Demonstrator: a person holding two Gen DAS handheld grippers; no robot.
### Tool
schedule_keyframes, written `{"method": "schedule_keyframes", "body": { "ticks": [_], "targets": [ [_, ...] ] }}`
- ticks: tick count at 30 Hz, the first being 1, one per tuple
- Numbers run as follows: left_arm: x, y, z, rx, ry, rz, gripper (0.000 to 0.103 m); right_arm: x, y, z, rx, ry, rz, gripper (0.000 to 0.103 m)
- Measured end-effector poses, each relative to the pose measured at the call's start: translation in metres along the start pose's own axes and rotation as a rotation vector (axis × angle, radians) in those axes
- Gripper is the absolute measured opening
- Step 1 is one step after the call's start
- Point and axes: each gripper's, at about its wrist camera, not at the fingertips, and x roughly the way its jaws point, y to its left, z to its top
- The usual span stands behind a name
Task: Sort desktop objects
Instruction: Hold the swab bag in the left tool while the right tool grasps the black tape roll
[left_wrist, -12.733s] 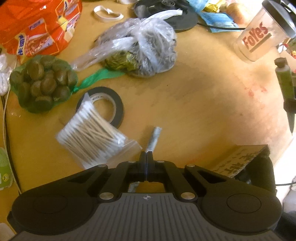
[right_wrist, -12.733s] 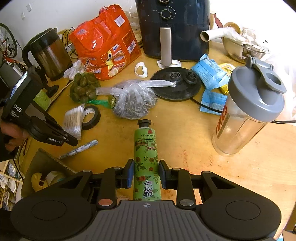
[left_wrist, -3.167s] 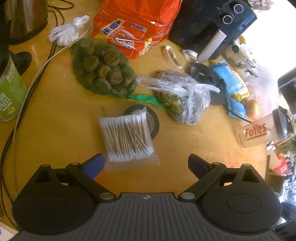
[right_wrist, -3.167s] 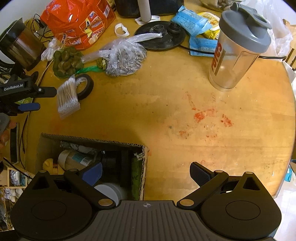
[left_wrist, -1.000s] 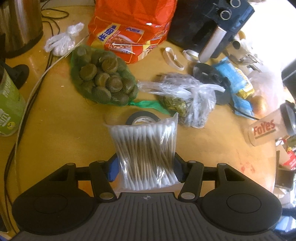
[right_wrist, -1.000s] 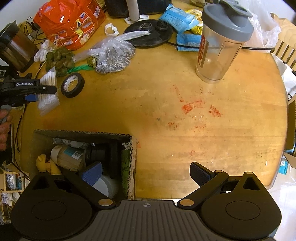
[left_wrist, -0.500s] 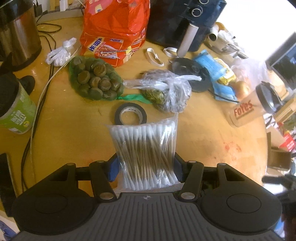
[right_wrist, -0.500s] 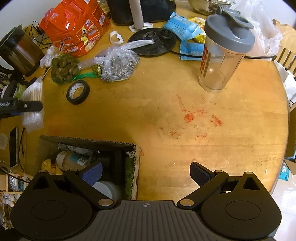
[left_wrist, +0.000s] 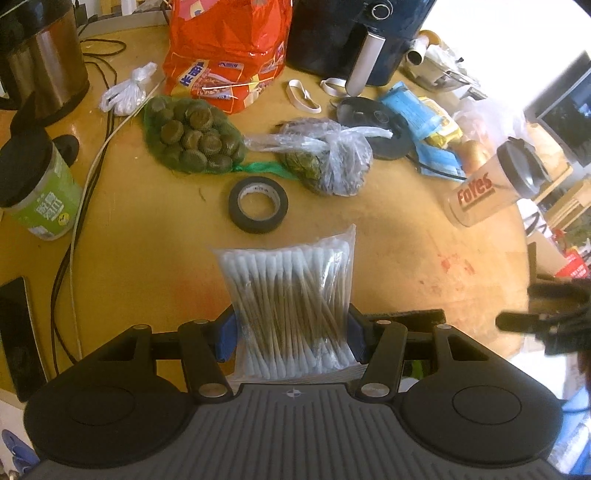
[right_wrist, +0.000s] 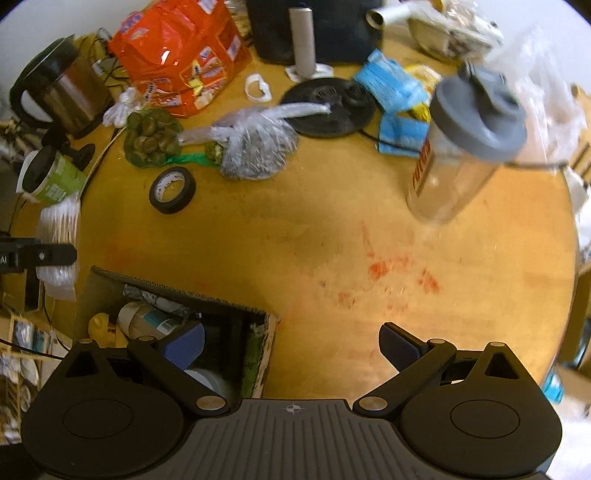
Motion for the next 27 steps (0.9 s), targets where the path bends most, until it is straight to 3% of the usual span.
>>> {"method": "schedule_keyframes", "body": {
  "ticks": [15, 27],
  "targets": [
    [-0.007, 0.003, -0.021, -0.043, 0.006, -0.032, 0.056, -0.002, 0.036, 0.060, -0.128, -0.042, 0.055, 0.101],
    [-0.010, 0.011, -0.031, -0.082, 0.019, -0.028, 0.056, 0.046, 0.072, 0.103, -0.247, -0.050, 0.136, 0.099]
  ]
}}
